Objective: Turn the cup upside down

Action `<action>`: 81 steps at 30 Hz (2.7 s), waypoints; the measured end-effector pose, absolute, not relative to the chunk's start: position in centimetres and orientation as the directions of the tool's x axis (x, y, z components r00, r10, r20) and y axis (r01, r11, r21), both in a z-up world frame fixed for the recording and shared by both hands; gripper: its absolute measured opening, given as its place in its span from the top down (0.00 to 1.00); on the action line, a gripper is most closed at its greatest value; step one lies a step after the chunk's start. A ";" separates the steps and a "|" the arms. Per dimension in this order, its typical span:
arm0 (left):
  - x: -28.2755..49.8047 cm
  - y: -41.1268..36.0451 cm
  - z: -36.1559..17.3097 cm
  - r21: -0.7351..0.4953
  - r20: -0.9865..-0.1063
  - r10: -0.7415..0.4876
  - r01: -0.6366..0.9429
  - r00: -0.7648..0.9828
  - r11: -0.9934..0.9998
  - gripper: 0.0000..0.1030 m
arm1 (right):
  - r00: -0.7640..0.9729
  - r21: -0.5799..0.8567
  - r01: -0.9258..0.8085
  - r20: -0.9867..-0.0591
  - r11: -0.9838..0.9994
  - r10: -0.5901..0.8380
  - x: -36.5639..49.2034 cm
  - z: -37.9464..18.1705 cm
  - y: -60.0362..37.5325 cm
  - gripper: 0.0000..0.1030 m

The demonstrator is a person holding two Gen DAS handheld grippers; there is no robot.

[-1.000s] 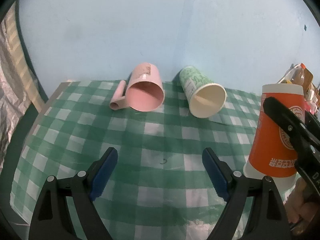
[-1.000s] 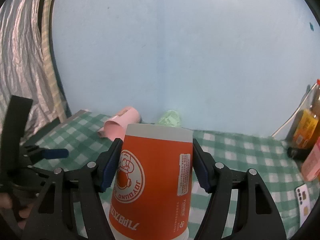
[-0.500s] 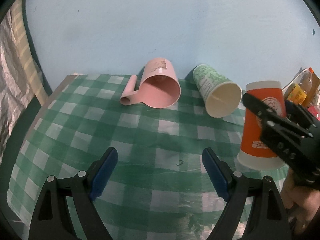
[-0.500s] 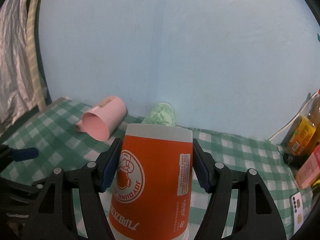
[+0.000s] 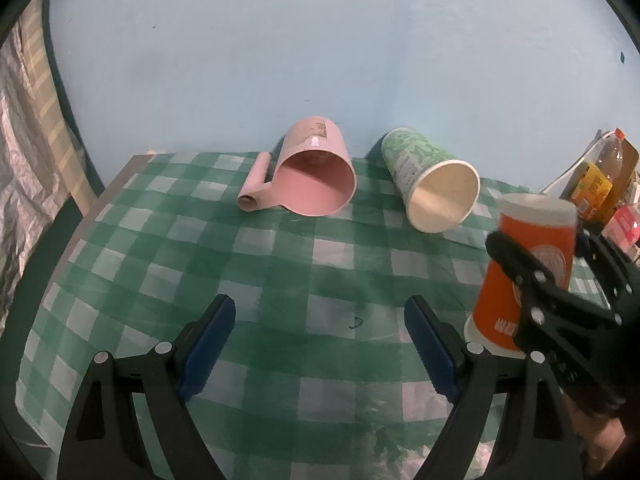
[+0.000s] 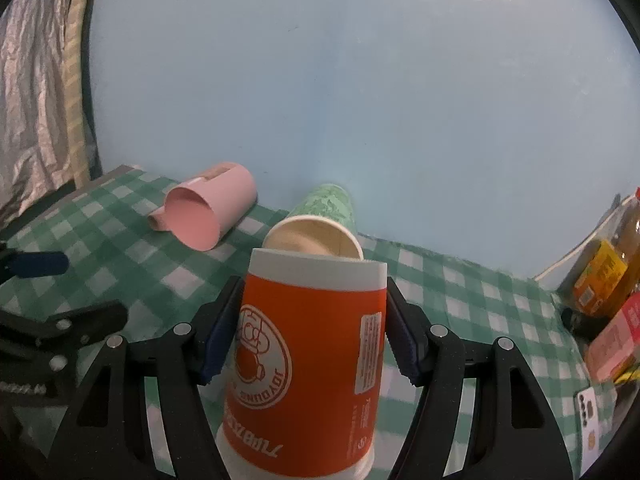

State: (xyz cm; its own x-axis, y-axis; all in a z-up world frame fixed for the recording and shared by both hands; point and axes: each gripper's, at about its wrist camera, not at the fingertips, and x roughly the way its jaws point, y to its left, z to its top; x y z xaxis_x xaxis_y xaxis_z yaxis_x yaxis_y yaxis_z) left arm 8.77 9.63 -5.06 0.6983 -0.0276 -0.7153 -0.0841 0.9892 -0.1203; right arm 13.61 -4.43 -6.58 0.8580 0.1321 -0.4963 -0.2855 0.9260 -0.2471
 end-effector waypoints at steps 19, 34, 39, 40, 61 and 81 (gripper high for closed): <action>5.7 8.0 -5.3 -0.131 -0.645 -0.018 -0.087 0.764 0.988 0.08 | 0.865 -0.129 -0.277 -0.465 0.952 0.188 9.1 -7.1 -7.5 0.20; -0.2 4.9 -2.3 -0.037 -0.463 0.052 -0.077 0.885 0.996 0.01 | 0.904 -0.026 -0.261 -0.357 0.965 0.235 4.1 -4.0 -10.9 0.15; -0.9 4.0 -2.2 0.000 -0.430 0.068 -0.076 0.900 0.997 0.01 | 0.909 0.017 -0.248 -0.341 0.969 0.238 2.8 -4.0 -11.9 0.15; -1.0 4.0 -2.1 0.000 -0.431 0.065 -0.072 0.900 0.997 0.01 | 0.910 0.024 -0.243 -0.342 0.970 0.236 2.6 -4.0 -12.1 0.15; -2.9 3.5 -1.2 0.013 -0.382 0.084 -0.086 0.920 0.996 0.00 | 0.908 -0.002 -0.226 -0.363 0.974 0.209 1.5 -4.9 -12.6 0.15; -2.5 3.4 -1.7 0.021 -0.413 0.085 -0.084 0.907 0.996 0.00 | 0.900 -0.006 -0.231 -0.381 0.973 0.211 1.8 -5.1 -12.1 0.15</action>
